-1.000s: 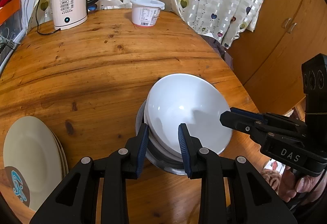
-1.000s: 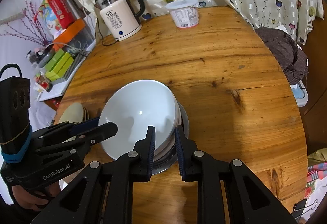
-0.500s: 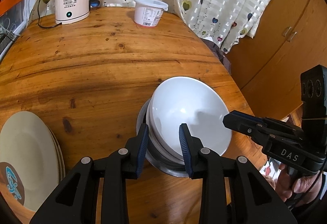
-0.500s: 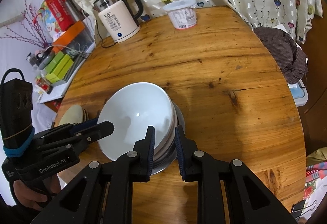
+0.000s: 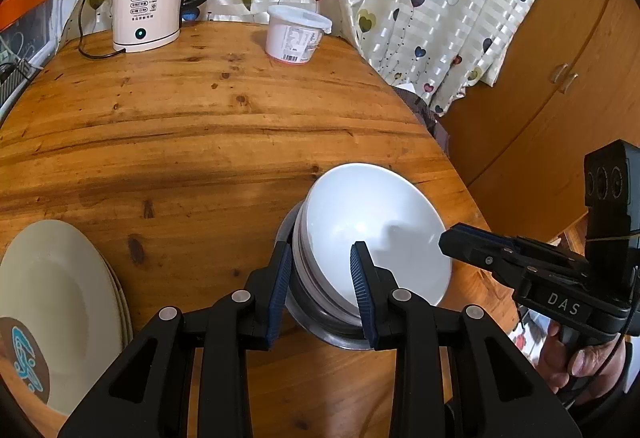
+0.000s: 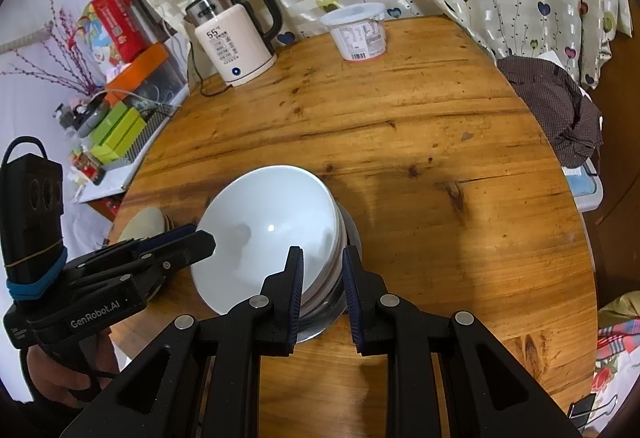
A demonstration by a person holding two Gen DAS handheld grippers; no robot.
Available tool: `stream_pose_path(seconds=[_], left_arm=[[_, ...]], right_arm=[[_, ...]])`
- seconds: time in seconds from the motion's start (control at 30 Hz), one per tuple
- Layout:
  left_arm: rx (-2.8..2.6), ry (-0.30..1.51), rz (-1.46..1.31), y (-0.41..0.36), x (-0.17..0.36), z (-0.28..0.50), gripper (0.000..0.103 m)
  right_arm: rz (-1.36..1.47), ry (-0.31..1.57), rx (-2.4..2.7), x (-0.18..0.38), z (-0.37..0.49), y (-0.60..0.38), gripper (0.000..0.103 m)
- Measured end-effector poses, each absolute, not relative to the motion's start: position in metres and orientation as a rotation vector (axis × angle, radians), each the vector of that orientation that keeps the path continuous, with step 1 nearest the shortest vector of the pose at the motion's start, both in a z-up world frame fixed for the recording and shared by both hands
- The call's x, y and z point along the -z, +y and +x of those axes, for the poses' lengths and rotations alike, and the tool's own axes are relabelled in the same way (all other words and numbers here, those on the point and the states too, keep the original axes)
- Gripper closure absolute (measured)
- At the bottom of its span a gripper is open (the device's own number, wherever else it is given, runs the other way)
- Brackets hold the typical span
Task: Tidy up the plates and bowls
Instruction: 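Grip the rim of the steel bowl stack with the left tool, then lift the bowl stack with the left tool while the right tool opens and withdraws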
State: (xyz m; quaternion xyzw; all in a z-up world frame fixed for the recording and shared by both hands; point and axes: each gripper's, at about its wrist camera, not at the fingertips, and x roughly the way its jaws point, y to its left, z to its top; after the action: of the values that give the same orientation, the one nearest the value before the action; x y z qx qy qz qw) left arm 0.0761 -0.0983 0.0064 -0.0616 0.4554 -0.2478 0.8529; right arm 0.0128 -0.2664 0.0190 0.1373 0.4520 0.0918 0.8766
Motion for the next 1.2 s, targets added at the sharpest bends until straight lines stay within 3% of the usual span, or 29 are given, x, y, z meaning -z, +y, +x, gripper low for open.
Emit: stream_pose_path(seconds=[0.33,0.57,0.8,0.87,1.2], left_arm=[[0.509,0.926,-0.146,-0.087,-0.012,0.072,0.071],[0.492,0.911,-0.153,-0.079,-0.014,0.067,0.071],[0.472,0.91,-0.16,-0.073,-0.012,0.061,0.071],[0.467,0.911,-0.162,-0.071,-0.011,0.06,0.071],[0.449,0.932,-0.174,-0.062,0.002,0.051,0.071]], right_arm=[[0.294,0.925,-0.184,-0.025,0.007,-0.276,0.082],[0.305,0.911,-0.183,-0.028,0.001,-0.285,0.071],[0.303,0.891,-0.195,-0.029,-0.006,-0.288,0.068],[0.308,0.887,-0.191,-0.028,-0.008,-0.29,0.059],[0.311,0.905,-0.202,-0.02,-0.018,-0.291,0.057]])
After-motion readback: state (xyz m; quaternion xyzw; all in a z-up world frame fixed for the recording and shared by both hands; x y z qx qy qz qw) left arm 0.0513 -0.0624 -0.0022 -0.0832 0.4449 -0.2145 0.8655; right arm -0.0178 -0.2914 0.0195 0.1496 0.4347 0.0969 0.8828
